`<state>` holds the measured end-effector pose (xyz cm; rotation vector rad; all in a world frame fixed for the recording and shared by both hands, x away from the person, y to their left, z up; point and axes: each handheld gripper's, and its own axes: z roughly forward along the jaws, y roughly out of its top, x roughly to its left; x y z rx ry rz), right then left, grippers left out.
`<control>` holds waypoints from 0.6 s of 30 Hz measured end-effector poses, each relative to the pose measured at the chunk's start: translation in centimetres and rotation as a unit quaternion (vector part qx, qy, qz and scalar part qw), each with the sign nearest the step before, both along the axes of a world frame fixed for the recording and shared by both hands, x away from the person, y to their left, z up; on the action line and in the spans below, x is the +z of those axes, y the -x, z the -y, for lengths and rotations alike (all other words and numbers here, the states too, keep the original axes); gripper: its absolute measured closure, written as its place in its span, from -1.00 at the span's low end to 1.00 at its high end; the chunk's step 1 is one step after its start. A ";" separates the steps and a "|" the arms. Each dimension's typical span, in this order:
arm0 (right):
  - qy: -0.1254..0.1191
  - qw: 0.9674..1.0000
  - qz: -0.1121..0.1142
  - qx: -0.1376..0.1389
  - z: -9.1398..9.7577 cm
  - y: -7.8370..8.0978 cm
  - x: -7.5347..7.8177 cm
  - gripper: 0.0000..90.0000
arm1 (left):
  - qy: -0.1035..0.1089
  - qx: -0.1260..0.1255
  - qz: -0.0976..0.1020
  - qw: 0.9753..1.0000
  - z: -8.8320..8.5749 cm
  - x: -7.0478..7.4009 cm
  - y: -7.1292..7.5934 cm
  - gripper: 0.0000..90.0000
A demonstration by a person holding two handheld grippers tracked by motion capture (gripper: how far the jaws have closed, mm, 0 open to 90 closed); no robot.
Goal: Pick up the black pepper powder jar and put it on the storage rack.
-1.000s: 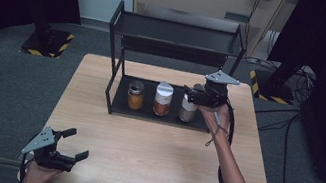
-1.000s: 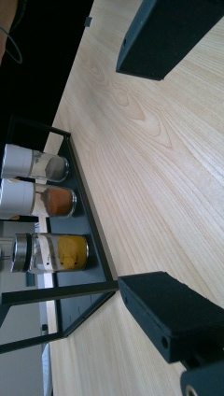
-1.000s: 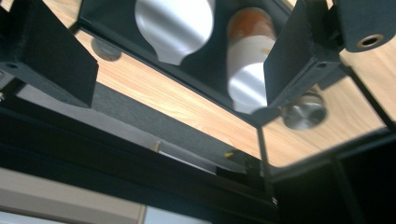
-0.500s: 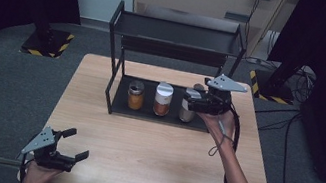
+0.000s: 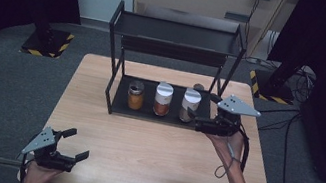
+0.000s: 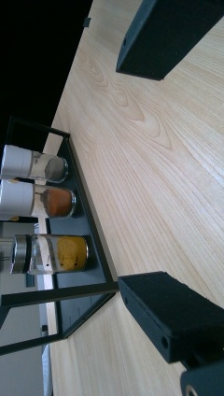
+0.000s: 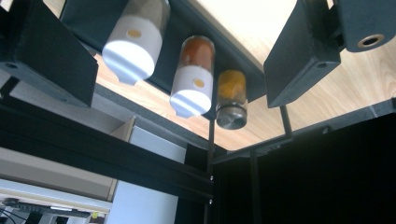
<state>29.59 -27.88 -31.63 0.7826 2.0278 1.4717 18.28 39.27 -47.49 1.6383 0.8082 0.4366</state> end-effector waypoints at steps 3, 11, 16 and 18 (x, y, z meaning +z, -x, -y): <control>-0.003 1.000 0.000 0.000 0.6 1.0 -0.6 -0.78 | 0.000 0.000 0.000 1.000 0.0 0.0 0.0 -0.99; -0.007 1.000 -0.002 -0.010 2.6 3.8 -1.8 -0.78 | 0.000 0.000 0.000 1.000 0.0 0.0 0.0 -0.99; -0.011 1.000 -0.003 -0.025 4.1 5.4 -2.4 -0.78 | -0.001 0.000 0.000 1.000 0.0 0.0 0.0 -0.99; -0.012 0.999 -0.004 -0.030 4.5 6.0 -2.7 -0.78 | 0.000 0.000 0.000 1.000 0.0 0.0 0.0 -0.99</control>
